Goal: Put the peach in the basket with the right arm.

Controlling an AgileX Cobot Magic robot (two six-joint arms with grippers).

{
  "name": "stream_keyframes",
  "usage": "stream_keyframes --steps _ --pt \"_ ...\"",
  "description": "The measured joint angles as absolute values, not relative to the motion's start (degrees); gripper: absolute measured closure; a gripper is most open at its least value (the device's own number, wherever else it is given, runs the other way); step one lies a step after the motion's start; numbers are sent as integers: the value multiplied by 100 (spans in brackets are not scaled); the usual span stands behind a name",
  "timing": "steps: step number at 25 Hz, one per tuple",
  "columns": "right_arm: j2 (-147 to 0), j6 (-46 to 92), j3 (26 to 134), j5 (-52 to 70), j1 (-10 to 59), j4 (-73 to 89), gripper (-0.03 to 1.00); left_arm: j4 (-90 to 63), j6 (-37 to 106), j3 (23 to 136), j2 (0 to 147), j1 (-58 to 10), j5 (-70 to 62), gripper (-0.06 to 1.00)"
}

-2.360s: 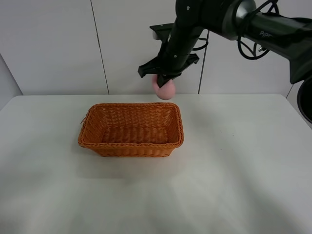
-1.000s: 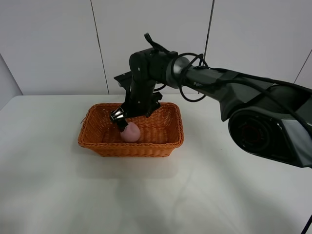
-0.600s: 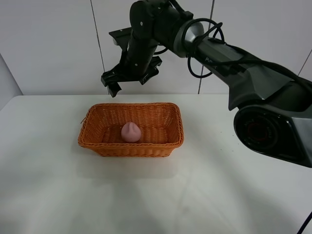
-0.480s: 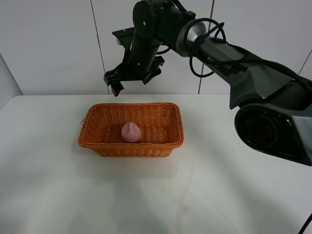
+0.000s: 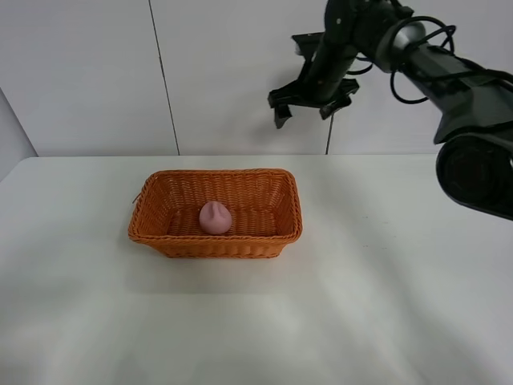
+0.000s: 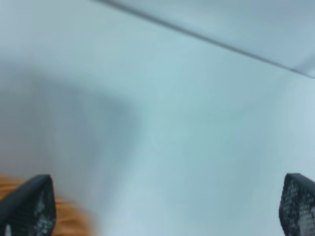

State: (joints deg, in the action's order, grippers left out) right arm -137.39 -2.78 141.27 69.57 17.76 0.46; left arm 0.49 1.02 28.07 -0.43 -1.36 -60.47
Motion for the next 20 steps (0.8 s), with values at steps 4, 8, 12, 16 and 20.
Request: stream_keyframes --steps 4,8,12,16,20 --pt "-13739 -278 14057 6978 1054 0 27 49 102 2807 -43 -136 -6047 -5" --pt "-13739 -261 14047 6978 491 0 27 49 102 2807 -43 -136 -6047 -5" --pt "-13739 -261 14047 6978 225 33 27 49 102 2807 -43 -136 -6047 -5" --pt "-13739 -261 14047 6978 158 52 27 49 102 2807 -43 -136 -6047 -5" --pt "-13657 -260 13902 6976 158 71 27 49 102 2807 -43 -136 -6047 -5"
